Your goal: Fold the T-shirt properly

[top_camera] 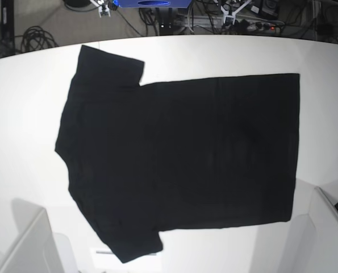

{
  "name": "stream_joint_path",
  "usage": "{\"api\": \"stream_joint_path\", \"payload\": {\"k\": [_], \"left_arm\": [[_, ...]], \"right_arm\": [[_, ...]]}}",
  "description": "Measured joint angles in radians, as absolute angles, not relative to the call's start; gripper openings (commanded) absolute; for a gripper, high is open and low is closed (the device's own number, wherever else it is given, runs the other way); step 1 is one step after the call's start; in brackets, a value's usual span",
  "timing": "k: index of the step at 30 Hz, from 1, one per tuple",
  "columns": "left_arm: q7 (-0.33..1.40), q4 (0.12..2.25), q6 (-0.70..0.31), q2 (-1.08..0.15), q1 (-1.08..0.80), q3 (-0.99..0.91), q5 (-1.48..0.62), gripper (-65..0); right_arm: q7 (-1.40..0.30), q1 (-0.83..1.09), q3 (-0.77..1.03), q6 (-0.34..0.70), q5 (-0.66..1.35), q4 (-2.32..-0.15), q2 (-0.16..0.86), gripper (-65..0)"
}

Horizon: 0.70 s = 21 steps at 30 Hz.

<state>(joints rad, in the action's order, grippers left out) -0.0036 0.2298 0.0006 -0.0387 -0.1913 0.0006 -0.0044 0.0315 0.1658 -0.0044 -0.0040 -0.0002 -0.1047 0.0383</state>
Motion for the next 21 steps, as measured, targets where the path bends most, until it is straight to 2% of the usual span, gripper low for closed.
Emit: {"api": "stream_joint_path", "payload": {"k": [3, 17, 21], "left_arm": [[-0.003, 0.224, 0.001, -0.039, -0.199, 0.0, -0.007, -65.0], [-0.001, 0.232, 0.001, -0.039, -0.208, 0.0, -0.007, -65.0], [-0.087, 0.288, 0.001, -0.039, -0.264, 0.01, -0.001, -65.0]], "right_arm": [[-0.009, 0.148, -0.005, -0.004, 0.0, -0.112, 0.038, -65.0], [0.009, 0.15, -0.005, -0.004, -0.001, -0.151, 0.044, -65.0], [0.03, 0.2, -0.001, -0.003, 0.001, -0.225, 0.05, -65.0]]}}
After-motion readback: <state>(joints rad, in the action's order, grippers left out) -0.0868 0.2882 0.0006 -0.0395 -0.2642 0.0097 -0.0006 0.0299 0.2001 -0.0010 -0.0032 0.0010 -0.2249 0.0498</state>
